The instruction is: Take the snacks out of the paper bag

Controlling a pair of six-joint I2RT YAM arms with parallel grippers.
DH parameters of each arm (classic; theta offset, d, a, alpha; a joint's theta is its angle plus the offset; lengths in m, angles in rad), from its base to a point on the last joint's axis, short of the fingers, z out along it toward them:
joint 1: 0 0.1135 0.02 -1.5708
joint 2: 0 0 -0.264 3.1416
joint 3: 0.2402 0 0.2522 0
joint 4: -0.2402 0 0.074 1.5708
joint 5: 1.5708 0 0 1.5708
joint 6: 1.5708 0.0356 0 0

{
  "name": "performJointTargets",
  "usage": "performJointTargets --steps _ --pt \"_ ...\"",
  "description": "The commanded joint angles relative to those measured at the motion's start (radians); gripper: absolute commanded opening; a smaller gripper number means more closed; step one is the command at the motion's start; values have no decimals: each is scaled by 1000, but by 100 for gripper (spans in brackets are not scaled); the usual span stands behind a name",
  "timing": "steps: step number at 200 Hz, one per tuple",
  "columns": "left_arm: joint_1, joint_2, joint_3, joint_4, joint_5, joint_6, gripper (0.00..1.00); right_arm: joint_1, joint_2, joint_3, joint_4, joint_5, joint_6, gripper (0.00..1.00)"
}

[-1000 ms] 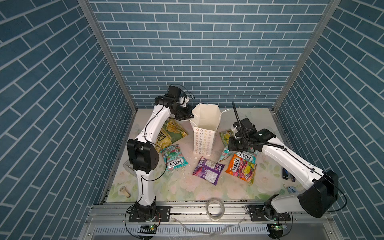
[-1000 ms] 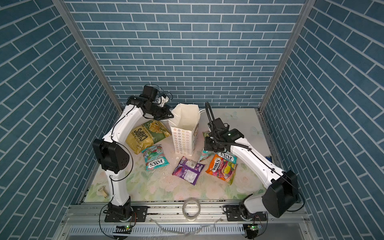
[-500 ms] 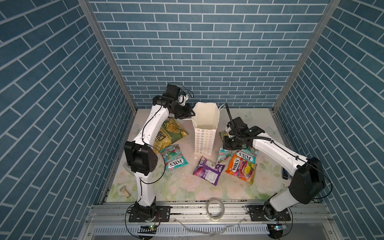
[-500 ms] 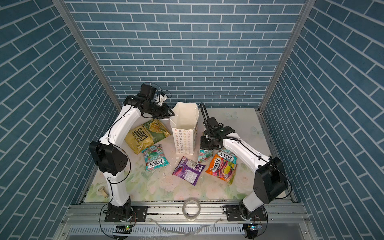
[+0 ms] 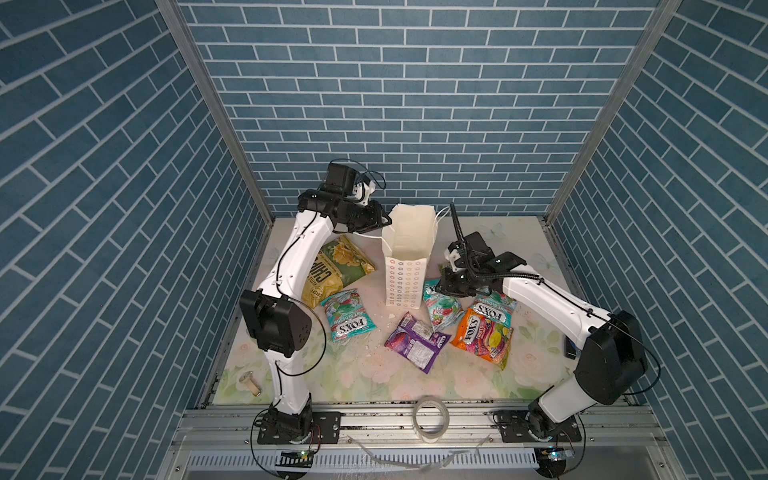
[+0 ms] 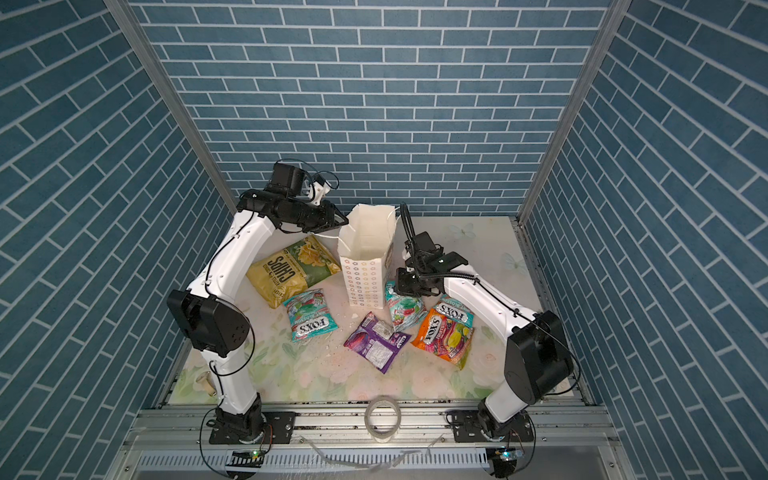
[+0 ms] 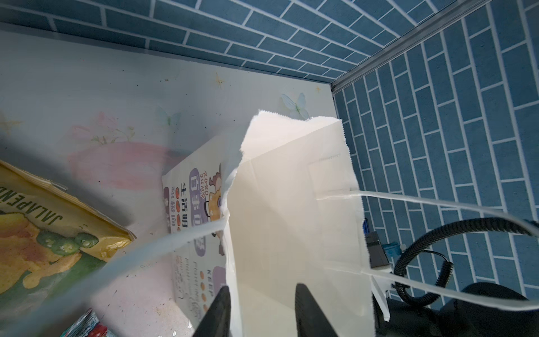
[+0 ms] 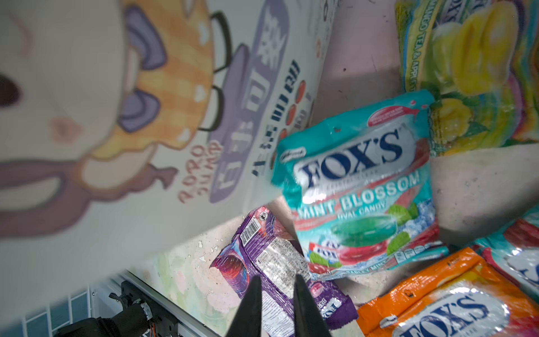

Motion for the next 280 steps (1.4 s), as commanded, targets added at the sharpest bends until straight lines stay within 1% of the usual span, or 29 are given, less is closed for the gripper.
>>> performJointTargets --steps 1,53,88,120,151,170,189,208,230,251,260,280 --pt "-6 -61 -9 33 -5 -8 38 -3 -13 -8 23 -20 11 24" --pt "-31 -135 -19 90 -19 -16 38 -17 -63 -46 34 1 10 23" --pt "-47 -214 -21 104 -51 -18 38 -51 -143 -95 28 33 12 24" --pt "-47 -300 -26 56 -124 13 38 -93 -224 -129 -1 55 5 24" --pt "-47 -403 -93 7 -207 73 40 -133 -280 -134 -54 82 -12 24" --pt "-40 -494 -197 1 -308 117 42 -154 -328 -134 -95 129 -29 25" --pt "-7 -597 -387 50 -392 135 49 -183 -389 -153 -125 204 -43 28" --pt "86 -680 -600 118 -401 104 55 -227 -465 -188 -143 282 -44 32" --pt "176 -741 -796 216 -384 93 55 -277 -568 -232 -147 341 -46 38" --pt "190 -775 -921 305 -445 134 59 -307 -651 -265 -148 394 -67 46" --pt "189 -787 -972 350 -490 138 60 -318 -675 -274 -155 412 -74 49" --pt "201 -800 -1064 444 -553 140 67 -341 -696 -276 -182 413 -83 49"
